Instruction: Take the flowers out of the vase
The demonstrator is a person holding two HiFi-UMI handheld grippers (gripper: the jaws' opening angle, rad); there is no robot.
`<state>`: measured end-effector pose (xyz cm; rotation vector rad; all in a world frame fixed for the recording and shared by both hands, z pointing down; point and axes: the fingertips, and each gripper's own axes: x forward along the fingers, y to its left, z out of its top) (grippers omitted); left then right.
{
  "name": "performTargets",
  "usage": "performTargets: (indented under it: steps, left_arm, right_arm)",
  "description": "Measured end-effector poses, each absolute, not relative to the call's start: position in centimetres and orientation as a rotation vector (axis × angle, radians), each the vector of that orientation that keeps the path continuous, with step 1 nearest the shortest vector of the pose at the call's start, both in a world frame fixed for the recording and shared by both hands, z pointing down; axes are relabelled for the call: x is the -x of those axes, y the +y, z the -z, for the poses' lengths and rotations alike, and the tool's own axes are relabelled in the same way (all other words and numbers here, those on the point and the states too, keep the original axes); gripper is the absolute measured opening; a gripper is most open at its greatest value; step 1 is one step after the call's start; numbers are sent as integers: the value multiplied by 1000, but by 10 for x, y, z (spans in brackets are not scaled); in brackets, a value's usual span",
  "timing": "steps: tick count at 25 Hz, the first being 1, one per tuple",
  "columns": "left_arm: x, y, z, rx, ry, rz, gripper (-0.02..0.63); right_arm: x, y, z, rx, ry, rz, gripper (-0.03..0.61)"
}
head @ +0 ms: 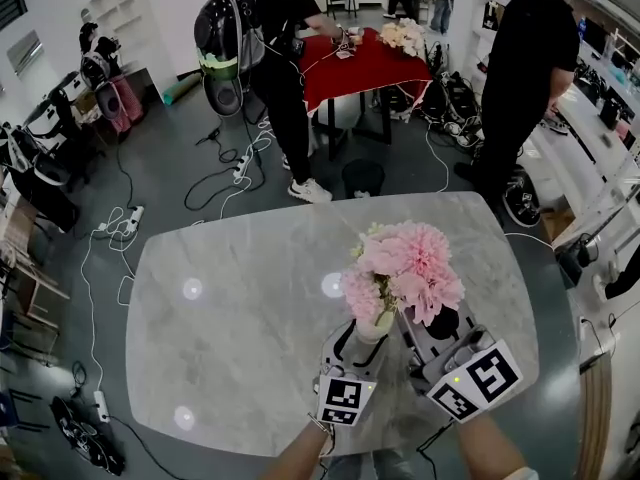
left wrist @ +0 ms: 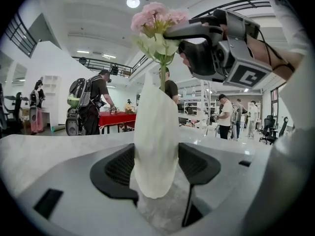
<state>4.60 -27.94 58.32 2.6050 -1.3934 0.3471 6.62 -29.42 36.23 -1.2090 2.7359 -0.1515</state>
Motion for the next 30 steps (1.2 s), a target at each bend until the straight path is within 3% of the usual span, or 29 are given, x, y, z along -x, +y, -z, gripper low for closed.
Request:
performTargets:
  steps: [30]
  left_arm:
    - [-46, -277, -549, -2560, -1348, -295, 281]
  right_arm:
    - [-80, -306, -315, 1211, 2730, 142, 57]
